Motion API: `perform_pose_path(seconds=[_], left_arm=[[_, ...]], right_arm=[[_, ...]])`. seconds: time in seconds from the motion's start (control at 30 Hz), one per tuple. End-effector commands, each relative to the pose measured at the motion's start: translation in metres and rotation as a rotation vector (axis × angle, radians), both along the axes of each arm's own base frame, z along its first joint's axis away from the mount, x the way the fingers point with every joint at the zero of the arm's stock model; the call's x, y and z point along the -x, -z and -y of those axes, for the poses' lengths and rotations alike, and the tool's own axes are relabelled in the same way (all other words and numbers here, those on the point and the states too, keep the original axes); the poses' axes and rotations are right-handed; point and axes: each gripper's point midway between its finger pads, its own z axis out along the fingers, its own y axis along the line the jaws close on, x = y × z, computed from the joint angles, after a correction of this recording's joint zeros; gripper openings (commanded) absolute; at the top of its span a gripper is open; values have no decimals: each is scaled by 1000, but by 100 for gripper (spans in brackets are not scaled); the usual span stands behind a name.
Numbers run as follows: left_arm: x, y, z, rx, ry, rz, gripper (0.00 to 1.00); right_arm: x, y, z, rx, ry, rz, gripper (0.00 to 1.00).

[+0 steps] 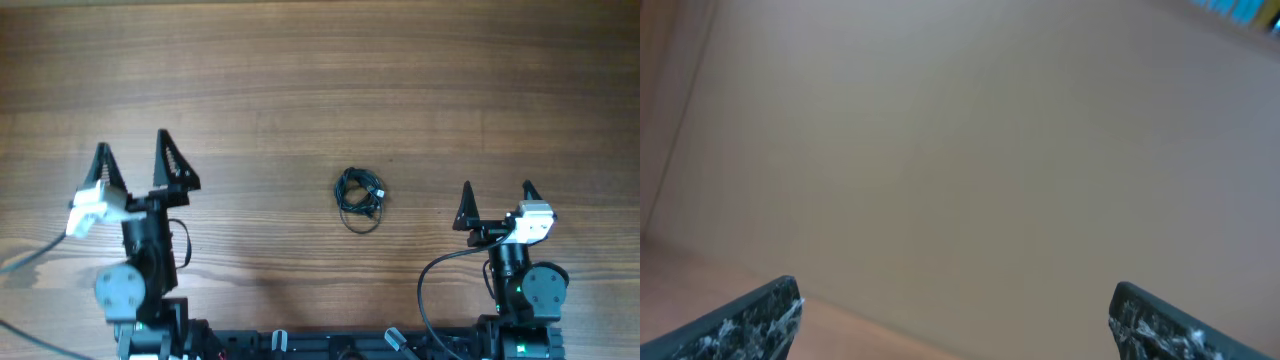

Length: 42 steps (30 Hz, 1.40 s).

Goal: Untangle cables
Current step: 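Move the left gripper toward the black cable bundle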

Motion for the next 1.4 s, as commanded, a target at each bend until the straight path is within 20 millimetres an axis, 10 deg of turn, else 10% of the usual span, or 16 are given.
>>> perform_pose_path(seconds=[0.0,0.2,0.4,0.5,0.8,0.9,1.17,1.37], left_arm=[[-29,16,-3,82,6,-68,100],[-33,11,41,44,265,-52,100],[-22,77,99,190,628,-359,100],[-6,62,125,171,810,-324,100],[1,23,130,142,866,-164,91],[-19,15,102,192,695,-107,100],[-64,23,89,71,553,-460,100],[-55,46,145,67,763,-719,100]], right_arm=[[0,-1,-1,9,-6,5,100],[0,-1,-1,10,-6,5,100],[0,-1,-1,9,-6,5,100],[0,-1,-1,9,-6,5,100],[0,-1,-1,9,-6,5,100],[0,-1,-1,9,-6,5,100],[0,-1,-1,9,-6,5,100],[0,-1,-1,10,-6,5,100]])
